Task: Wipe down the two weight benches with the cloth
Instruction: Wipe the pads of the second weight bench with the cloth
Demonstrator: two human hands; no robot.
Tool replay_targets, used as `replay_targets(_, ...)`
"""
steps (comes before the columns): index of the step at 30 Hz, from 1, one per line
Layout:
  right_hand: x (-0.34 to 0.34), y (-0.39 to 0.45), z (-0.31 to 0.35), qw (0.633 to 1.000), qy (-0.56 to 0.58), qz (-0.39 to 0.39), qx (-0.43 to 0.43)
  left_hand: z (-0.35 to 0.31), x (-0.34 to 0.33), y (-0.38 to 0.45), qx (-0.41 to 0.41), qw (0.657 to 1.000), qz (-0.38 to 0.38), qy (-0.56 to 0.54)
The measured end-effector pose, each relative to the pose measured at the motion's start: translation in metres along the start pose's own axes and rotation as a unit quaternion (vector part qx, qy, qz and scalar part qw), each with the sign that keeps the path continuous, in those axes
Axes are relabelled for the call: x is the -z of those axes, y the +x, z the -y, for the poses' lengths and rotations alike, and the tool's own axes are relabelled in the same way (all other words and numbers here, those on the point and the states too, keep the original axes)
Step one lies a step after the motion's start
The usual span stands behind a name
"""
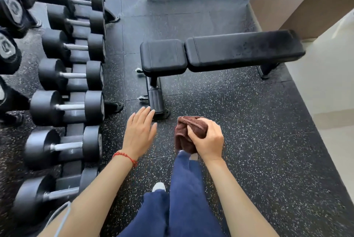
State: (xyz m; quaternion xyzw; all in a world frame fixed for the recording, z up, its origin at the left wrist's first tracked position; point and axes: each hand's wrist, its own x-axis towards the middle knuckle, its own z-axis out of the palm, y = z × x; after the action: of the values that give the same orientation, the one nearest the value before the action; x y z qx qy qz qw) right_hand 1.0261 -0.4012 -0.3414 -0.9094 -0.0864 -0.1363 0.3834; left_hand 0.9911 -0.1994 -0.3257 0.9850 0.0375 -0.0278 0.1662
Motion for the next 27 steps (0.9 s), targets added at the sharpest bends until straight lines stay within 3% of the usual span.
replay_targets(15,-0.079,0.226,-0.05,0.998,0.03,0.05,0.022,0.007,0.01,0.211,0.098,0.995,-0.017,-0.01)
replay_targets(27,-0.194,0.31,-0.038,0.998,0.014,0.062,0.02,0.101,0.007,0.327,0.079,0.996,0.003,-0.033)
